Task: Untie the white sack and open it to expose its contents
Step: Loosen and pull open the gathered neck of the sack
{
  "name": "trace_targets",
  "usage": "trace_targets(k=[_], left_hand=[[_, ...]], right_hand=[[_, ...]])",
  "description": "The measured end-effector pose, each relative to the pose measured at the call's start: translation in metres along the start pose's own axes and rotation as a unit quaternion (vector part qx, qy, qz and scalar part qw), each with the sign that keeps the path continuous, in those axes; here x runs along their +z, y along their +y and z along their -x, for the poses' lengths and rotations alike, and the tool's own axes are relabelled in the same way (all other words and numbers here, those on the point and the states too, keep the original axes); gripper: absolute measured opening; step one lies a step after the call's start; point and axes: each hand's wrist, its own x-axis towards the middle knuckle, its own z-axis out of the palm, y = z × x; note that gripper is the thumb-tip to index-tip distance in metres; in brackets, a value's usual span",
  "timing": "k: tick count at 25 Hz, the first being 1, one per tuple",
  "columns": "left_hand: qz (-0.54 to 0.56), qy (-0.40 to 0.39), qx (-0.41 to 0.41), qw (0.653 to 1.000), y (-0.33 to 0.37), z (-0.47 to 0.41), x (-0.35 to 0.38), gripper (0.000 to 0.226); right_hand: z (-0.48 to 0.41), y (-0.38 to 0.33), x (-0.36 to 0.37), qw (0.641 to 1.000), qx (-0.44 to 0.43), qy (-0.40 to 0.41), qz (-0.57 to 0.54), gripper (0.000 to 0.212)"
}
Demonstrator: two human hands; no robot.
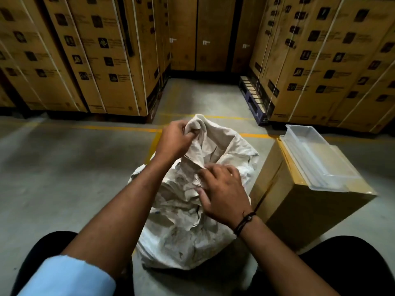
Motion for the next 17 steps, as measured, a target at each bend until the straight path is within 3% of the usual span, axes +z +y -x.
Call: trace_targets(k=[2,4,6,9,11,13,14,17], left_hand=[[-0.002,0.026,-0.01,1.0,-0.003,-0.006,-0.002,0.023],[0.029,-0.021,-0.033,0.999,-0.005,0.0,0.001,0.052],[0.036,-0.141,-0.029,0.989,-0.007,0.019,0.007,0.099],[-0.154,-0.34,0.071,0.925,-0.022,0.054,0.009,0.137],[-0.29,-0.333,0.102,0.891,-0.035,0.065,0.009,0.131],[-0.32,-0.251,0.086,0.909,-0.042,0.06,0.015,0.102],[-0.286,-0.233,0.061,0.927,-0.043,0.057,0.015,0.082],[-0.006,-0.222,-0.051,0.974,-0.053,0.047,0.013,0.024]], right_hand=[[-0.003,0.023,0.005,0.998,0.051,-0.019,0.008,0.041],[-0.005,0.045,0.009,0.992,0.109,-0.05,0.026,0.05],[-0.005,0.061,0.016,0.985,0.157,-0.06,0.045,0.054],[-0.007,0.083,0.025,0.964,0.259,-0.062,0.019,0.065],[-0.006,0.096,0.026,0.943,0.323,-0.086,0.015,0.078],[-0.004,0.099,0.025,0.924,0.361,-0.124,0.021,0.093],[-0.004,0.096,0.024,0.923,0.36,-0.134,0.021,0.096],[-0.002,0.083,0.026,0.951,0.29,-0.106,0.012,0.081]])
